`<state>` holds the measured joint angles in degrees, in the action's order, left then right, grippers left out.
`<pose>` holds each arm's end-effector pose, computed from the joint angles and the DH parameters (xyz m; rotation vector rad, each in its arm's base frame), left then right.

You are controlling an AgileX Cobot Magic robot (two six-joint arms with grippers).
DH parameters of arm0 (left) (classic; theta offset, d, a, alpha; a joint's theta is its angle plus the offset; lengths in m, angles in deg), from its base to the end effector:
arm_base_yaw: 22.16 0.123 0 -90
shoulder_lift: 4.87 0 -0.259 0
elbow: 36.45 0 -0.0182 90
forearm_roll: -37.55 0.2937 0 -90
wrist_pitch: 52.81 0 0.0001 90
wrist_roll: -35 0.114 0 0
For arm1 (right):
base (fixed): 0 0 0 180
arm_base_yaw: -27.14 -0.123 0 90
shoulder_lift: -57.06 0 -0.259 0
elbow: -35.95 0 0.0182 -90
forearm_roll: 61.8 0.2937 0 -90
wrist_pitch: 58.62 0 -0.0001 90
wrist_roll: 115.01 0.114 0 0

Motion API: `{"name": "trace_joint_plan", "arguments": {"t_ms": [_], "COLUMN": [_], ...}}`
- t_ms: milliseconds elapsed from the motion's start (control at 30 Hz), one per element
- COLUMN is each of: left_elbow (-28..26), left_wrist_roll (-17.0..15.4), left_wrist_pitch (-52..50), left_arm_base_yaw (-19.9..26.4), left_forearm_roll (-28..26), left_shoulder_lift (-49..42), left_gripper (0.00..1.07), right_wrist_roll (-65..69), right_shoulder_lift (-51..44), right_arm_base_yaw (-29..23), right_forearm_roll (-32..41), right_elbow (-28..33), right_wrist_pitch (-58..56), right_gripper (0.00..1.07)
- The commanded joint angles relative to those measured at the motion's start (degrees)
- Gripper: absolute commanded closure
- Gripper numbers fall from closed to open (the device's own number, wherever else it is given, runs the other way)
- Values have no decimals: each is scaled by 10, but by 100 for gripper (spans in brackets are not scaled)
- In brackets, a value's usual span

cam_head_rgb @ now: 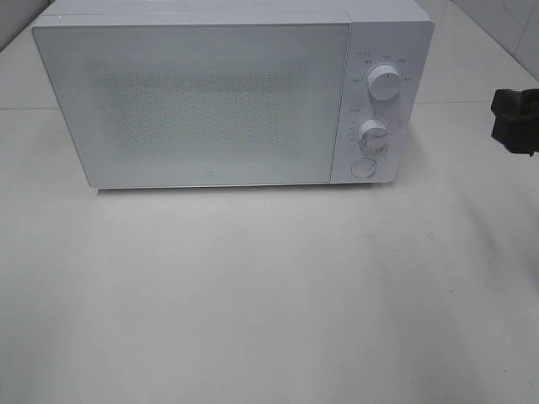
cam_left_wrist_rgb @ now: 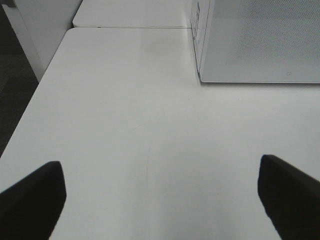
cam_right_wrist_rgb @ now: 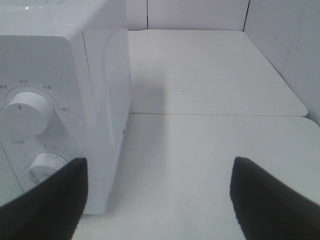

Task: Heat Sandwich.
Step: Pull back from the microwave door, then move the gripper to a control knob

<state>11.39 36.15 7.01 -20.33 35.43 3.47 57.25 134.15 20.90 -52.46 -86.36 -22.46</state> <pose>0.0801 -0.0011 0.2891 -0.0106 2.0240 -0.0112 0.2750 0.0191 0.1637 -0.0259 1.7267 -0.0047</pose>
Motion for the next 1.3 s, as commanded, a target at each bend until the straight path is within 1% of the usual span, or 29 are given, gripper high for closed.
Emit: {"name": "trace_joint_plan", "arguments": {"t_ms": [33, 100, 133, 167, 233, 267, 300, 400, 433, 467, 533, 567, 600, 633, 700, 733, 833, 867, 900, 933, 1000, 1100, 1167, 1300], "left_elbow": [2, 2, 2, 2, 2, 2, 2, 2, 2, 2, 2, 2, 2, 2, 2, 2, 2, 2, 2, 2, 2, 2, 2, 2], "left_wrist_roll": [0, 0, 0, 0, 0, 0, 0, 0, 0, 0, 0, 0, 0, 0, 0, 0, 0, 0, 0, 0, 0, 0, 0, 0], "left_wrist_pitch": [-5, -5, -5, -5, -5, -5, -5, -5, -5, -5, -5, -5, -5, -5, -5, -5, -5, -5, -5, -5, -5, -5, -5, -5], "left_arm_base_yaw": [3, 3, 3, 3, 3, 3, 3, 3, 3, 3, 3, 3, 3, 3, 3, 3, 3, 3, 3, 3, 3, 3, 3, 3], "left_forearm_roll": [-1, -1, -1, -1, -1, -1, -1, -1, -1, -1, -1, -1, -1, -1, -1, -1, -1, -1, -1, -1, -1, -1, -1, 0], "left_shoulder_lift": [-15, -15, -15, -15, -15, -15, -15, -15, -15, -15, -15, -15, -15, -15, -15, -15, -15, -15, -15, -15, -15, -15, -15, -15], "left_gripper": [9, 9, 9, 9, 9, 9, 9, 9, 9, 9, 9, 9, 9, 9, 9, 9, 9, 9, 9, 9, 9, 9, 9, 9], "right_wrist_roll": [-40, -51, -51, -58, -62, -64, -64, -68, -72, -72, -72, -72, -72, -72, -72, -72, -72, -72, -72, -72, -72, -72, -72, -72], "right_shoulder_lift": [13, 25, 25, 40, 57, 73, 73, 103, 121, 121, 140, 160, 170, 170, 186, 201, 215, 229, 235, 235, 252, 258, 264, 264], "right_arm_base_yaw": [-34, -60, -60, -83, -107, -128, -128, -164, -186, -186, -208, -230, -242, -242, -268, -290, -311, -333, -344, -344, -371, -386, -407, -418], "right_forearm_roll": [41, 66, 66, 93, 119, 142, 142, 175, 195, 195, 214, 232, 244, 244, 264, 289, 309, 329, 336, 336, 367, 388, 409, 411], "right_elbow": [18, 26, 26, 32, 36, 37, 37, 38, 38, 38, 38, 38, 38, 38, 38, 38, 38, 38, 38, 38, 37, 37, 35, 33], "right_wrist_pitch": [55, 86, 86, 117, 146, 168, 168, 208, 234, 234, 262, 283, 293, 293, 311, 332, 349, 363, 368, 368, 387, 395, 403, 412], "right_gripper": [31, 31, 31, 31, 31, 31, 31, 31, 31, 31, 31, 31, 31, 31, 31, 31, 31, 31, 31, 31, 31, 31, 31, 31]}}
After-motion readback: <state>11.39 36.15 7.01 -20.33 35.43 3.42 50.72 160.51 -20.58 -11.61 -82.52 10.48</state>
